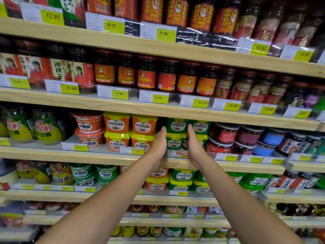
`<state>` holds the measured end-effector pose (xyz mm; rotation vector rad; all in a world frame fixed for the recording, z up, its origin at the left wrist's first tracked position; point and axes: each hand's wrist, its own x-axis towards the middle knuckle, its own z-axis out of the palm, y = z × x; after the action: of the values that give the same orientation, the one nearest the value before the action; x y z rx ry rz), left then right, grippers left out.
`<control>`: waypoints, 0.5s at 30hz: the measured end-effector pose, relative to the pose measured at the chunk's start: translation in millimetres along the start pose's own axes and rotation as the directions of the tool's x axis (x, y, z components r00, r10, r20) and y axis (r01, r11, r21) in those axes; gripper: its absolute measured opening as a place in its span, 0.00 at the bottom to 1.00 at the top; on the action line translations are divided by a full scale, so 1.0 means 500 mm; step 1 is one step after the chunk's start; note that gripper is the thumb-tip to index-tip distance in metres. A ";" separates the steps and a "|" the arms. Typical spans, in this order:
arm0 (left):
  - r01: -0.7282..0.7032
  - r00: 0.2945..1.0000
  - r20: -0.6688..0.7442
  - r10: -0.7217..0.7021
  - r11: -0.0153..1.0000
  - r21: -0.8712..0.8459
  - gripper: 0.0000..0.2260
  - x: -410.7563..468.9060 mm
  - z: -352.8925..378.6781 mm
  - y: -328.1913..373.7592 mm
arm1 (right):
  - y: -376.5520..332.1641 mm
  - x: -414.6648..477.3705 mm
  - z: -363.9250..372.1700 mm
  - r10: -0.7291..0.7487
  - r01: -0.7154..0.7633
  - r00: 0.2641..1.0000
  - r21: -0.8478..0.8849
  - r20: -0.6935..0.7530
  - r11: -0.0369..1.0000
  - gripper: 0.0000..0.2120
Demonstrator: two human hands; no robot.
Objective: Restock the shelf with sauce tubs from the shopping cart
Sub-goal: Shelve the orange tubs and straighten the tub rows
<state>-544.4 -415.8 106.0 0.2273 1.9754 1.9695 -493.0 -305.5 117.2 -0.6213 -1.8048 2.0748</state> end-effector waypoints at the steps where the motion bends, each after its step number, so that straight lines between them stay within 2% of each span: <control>1: -0.003 1.000 0.024 0.004 0.999 -0.038 0.30 -0.013 -0.001 0.014 | 0.002 0.003 0.000 0.004 -0.004 1.000 -0.016 0.009 1.000 0.32; 3: -0.001 0.999 0.051 0.005 0.996 -0.091 0.20 -0.018 -0.003 0.032 | 0.006 0.006 -0.001 0.010 -0.009 1.000 -0.038 0.021 0.999 0.34; 5: -0.009 0.999 0.043 0.012 0.997 -0.075 0.20 -0.006 -0.006 0.033 | 0.008 0.009 -0.004 0.008 -0.004 0.999 -0.070 0.047 0.998 0.35; 9: -0.095 0.995 0.050 0.089 0.989 0.115 0.14 0.011 -0.007 0.028 | 0.012 0.031 -0.013 -0.041 0.048 0.998 -0.166 0.047 0.985 0.33; 12: -0.111 0.994 0.031 0.107 0.973 0.202 0.22 0.013 0.004 0.022 | 0.013 0.041 -0.010 -0.029 0.035 0.999 -0.141 0.046 0.989 0.34; 15: -0.110 0.994 0.006 0.112 0.962 0.248 0.23 0.023 0.011 0.019 | 0.010 0.041 -0.008 -0.018 0.027 0.996 -0.096 0.088 0.995 0.31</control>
<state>-554.6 -406.4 114.2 0.4003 2.2588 1.7843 -508.3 -292.7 109.5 -0.5403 -1.9621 2.0388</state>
